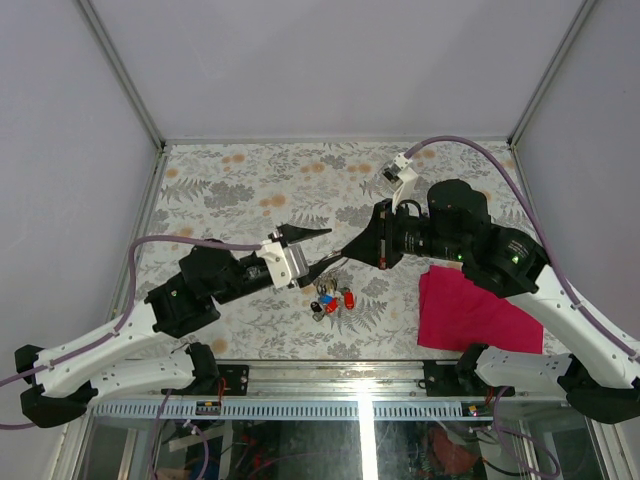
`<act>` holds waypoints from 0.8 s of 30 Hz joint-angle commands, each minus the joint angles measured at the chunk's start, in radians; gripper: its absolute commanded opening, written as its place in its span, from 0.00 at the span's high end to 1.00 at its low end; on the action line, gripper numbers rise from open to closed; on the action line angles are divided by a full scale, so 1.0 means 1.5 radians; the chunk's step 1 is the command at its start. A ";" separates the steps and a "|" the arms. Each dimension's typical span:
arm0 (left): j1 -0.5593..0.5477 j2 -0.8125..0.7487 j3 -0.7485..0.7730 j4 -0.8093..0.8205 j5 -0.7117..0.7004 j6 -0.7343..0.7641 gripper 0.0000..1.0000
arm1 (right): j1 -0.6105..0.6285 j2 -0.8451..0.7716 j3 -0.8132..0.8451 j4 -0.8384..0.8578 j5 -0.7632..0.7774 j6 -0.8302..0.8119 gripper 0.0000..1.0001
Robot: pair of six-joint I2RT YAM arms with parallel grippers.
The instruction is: Put the keys on the keyring
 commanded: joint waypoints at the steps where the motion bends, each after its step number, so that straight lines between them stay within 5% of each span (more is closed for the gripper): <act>1: -0.003 -0.011 0.011 0.001 0.021 0.086 0.54 | 0.002 -0.011 0.035 0.053 -0.034 0.012 1.00; 24: -0.002 0.008 0.044 -0.056 0.063 0.123 0.64 | 0.002 -0.026 0.020 0.061 -0.039 0.011 1.00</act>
